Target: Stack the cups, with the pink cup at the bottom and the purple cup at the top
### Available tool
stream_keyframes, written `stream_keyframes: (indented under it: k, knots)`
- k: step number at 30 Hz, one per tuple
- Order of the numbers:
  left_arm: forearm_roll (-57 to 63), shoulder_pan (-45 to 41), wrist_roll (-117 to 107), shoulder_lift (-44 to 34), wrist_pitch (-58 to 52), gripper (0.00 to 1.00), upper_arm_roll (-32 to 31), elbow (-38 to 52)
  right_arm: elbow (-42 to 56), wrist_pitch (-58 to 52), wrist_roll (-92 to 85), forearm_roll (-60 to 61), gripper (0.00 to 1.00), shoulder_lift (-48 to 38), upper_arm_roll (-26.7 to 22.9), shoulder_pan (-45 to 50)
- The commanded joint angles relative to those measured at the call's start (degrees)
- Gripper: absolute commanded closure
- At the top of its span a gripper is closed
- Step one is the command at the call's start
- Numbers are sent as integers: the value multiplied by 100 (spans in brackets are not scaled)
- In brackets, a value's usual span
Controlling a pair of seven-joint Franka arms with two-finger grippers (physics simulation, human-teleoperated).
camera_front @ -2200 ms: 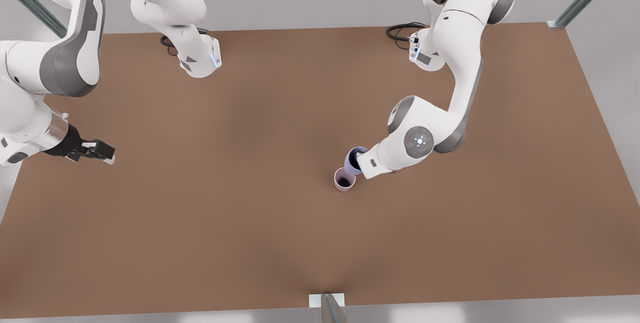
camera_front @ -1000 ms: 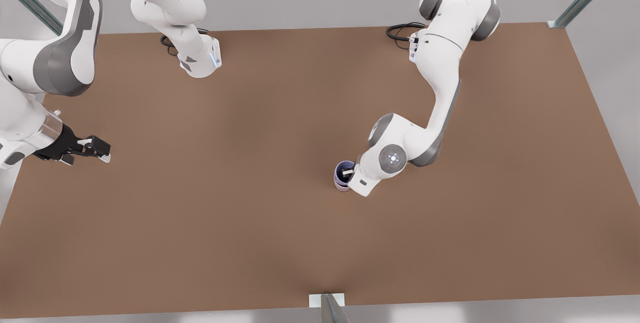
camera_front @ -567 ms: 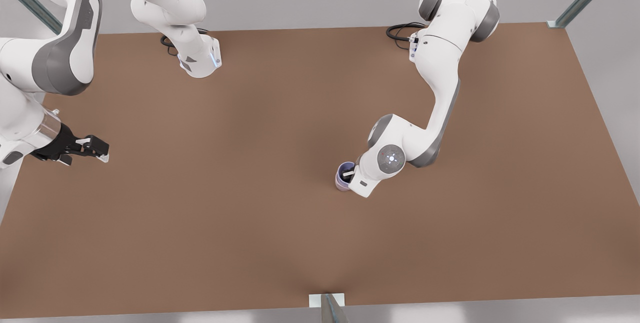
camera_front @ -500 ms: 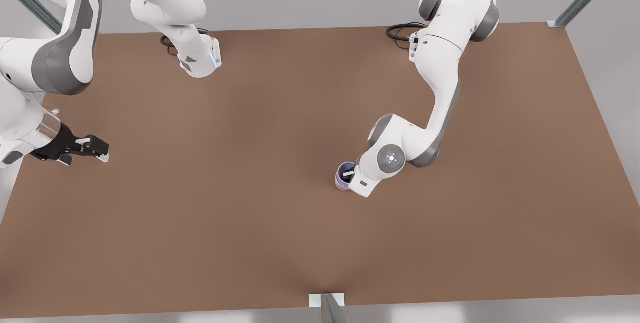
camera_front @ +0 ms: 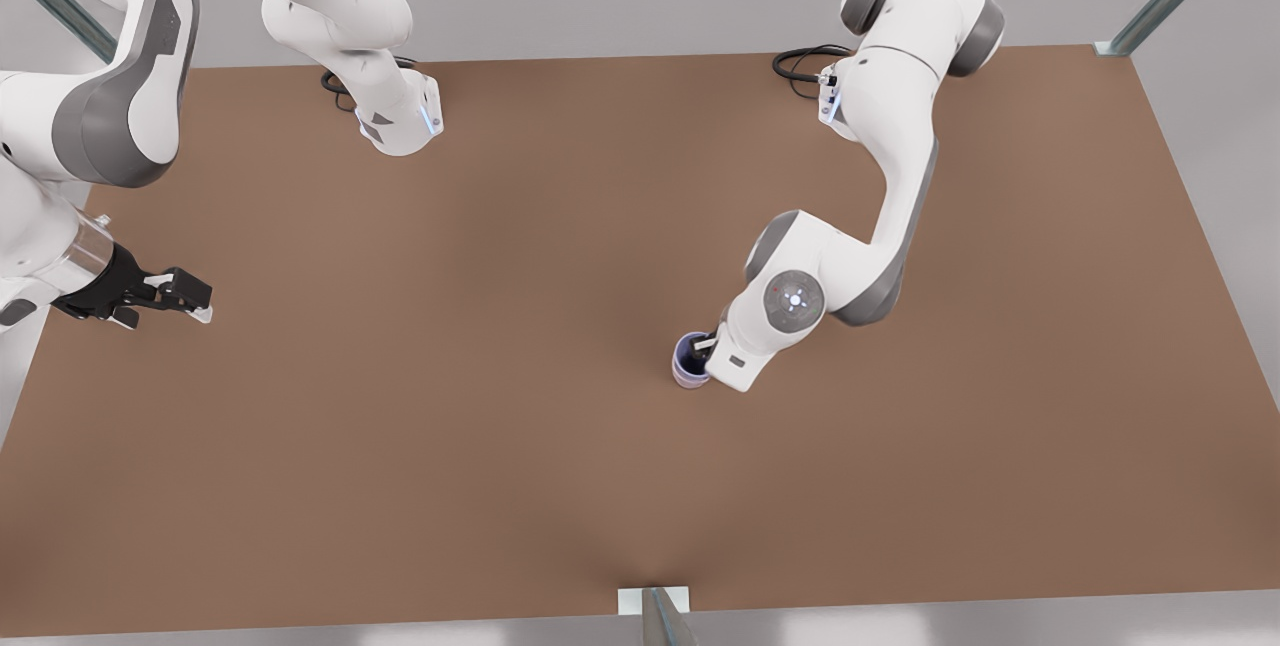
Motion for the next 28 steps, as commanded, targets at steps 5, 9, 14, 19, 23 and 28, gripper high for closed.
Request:
stream_keyframes:
  k: [5,9,14,19,23,28]
  knots:
    - [55,41,2089,-404,-1013,0,853,254,3,-2,-27,5,0,0,-1,0]
    - [46,41,3786,-878,-1567,0,1987,236,3,-2,-27,-3,0,0,-1,-9]
    - [344,813,4973,-1599,-1761,0,1347,158,3,-2,-27,5,0,0,-1,-9]
    - [872,1535,4982,-2197,-1681,0,335,-299,82,6,-27,5,0,26,-1,-26]
    - [960,1535,4999,-2241,-1638,0,335,-370,82,6,-27,5,0,26,-1,-26]
    - [969,1535,4999,-2232,-1638,0,335,-379,82,6,-27,5,0,26,-1,-17]
